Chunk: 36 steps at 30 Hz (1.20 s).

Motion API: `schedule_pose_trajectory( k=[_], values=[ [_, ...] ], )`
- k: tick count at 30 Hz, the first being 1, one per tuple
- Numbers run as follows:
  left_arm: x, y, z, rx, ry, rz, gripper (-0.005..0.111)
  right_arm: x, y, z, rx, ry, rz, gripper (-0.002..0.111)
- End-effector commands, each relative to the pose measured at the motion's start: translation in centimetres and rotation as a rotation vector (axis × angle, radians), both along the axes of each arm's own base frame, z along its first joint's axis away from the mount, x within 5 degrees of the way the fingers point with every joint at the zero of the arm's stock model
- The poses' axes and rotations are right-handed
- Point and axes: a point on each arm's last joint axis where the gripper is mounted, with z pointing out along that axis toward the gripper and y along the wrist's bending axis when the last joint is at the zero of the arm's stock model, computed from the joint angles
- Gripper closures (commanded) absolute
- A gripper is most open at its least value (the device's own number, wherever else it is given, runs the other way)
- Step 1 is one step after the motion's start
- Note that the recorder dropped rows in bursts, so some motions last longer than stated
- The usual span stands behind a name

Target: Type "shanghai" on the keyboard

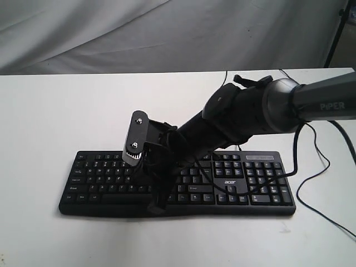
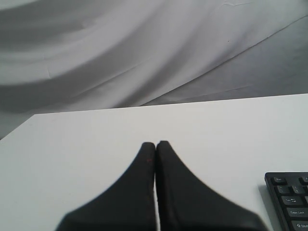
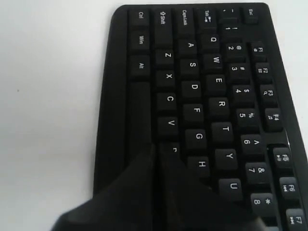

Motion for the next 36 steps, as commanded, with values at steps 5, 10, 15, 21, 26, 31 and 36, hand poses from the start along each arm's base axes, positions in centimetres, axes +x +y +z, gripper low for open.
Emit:
schedule_pose_trajectory(
  k=[5,10,15,21,26,31,36],
  values=[
    [0.0,0.0,-0.2,-0.004,0.005,-0.004,0.106,0.4,-0.2,-1.2,0.000,0.002,-0.038,0.108],
    [0.0,0.0,-0.2,-0.004,0.005,-0.004,0.106,0.6,-0.2,-1.7,0.005,0.003,-0.044,0.108],
    [0.0,0.0,-0.2,-0.004,0.005,-0.004,0.106,0.7,-0.3,-1.9,-0.009,-0.008,-0.051,0.108],
    [0.0,0.0,-0.2,-0.004,0.005,-0.004,0.106,0.7,-0.3,-1.9,-0.011,-0.011,-0.051,0.108],
    [0.0,0.0,-0.2,-0.004,0.005,-0.004,0.106,0.8,-0.3,-2.2,-0.015,-0.006,-0.050,0.108],
    [0.0,0.0,-0.2,-0.004,0.005,-0.004,0.106,0.8,-0.3,-2.2,-0.014,-0.009,-0.049,0.108],
    [0.0,0.0,-0.2,-0.004,0.005,-0.004,0.106,0.8,-0.3,-2.2,-0.014,-0.009,-0.049,0.108]
  ],
)
